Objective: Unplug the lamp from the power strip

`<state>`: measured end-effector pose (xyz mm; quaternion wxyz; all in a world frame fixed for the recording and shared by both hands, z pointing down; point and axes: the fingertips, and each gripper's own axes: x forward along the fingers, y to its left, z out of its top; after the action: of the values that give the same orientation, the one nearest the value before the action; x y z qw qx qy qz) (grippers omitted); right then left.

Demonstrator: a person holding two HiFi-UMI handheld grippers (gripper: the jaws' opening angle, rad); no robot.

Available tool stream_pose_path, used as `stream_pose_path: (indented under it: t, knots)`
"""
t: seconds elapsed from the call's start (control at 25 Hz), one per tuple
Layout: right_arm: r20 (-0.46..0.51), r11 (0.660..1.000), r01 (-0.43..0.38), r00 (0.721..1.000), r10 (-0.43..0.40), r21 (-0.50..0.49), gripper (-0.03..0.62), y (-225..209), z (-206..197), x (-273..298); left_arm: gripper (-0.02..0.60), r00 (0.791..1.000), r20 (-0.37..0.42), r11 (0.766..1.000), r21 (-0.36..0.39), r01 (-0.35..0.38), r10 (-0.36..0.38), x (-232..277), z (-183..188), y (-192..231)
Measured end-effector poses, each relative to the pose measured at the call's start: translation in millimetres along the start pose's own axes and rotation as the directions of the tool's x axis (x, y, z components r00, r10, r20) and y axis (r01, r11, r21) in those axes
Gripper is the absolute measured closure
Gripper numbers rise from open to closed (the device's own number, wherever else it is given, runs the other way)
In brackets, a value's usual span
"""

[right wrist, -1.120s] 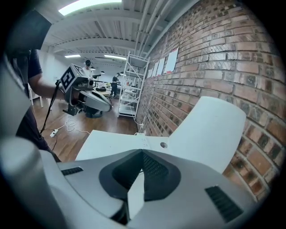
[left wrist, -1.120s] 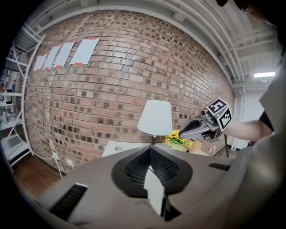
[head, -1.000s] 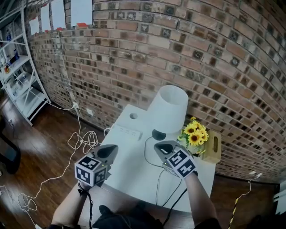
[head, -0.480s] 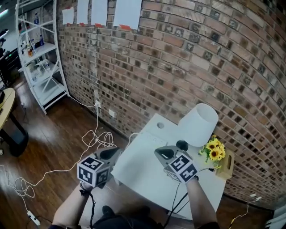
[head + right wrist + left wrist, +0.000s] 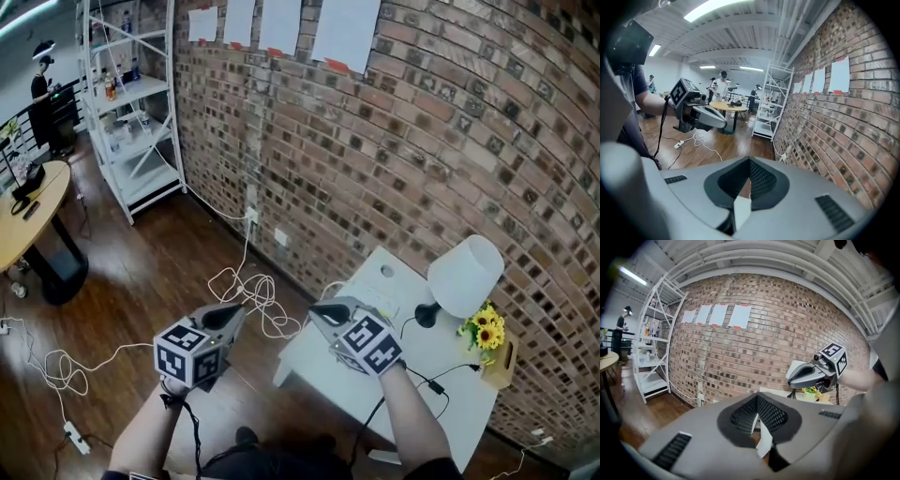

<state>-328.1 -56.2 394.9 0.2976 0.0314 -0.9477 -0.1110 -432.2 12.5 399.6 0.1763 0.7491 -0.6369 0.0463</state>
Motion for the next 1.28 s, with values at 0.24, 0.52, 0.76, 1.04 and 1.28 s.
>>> stream_pose_path:
  t: [0.24, 0.52, 0.76, 1.04, 1.28]
  knots:
    - [0.022, 0.999, -0.033, 0.999, 0.034, -0.038, 0.606, 27, 40, 29, 0.568, 0.998, 0.031, 0.999, -0.002, -0.051, 0.051, -42, 7, 34]
    - [0.010, 0.988, -0.106, 0.994, 0.108, -0.115, 0.606, 46, 60, 50, 0.568, 0.995, 0.048, 0.995, -0.045, -0.090, 0.092, -53, 1, 50]
    - [0.055, 0.980, -0.158, 0.985, 0.166, -0.120, 0.606, 51, 80, 77, 0.568, 0.986, 0.012, 0.985, -0.042, -0.166, 0.166, -59, -8, 78]
    - [0.119, 0.969, -0.225, 0.964, 0.236, -0.098, 0.608, 33, 90, 109, 0.568, 0.975, 0.004, 0.975, -0.003, -0.224, 0.224, -40, 9, 111]
    - [0.223, 0.965, -0.260, 0.939, 0.260, -0.033, 0.608, -5, 99, 124, 0.568, 0.965, 0.007, 0.964, 0.039, -0.262, 0.262, -10, 31, 130]
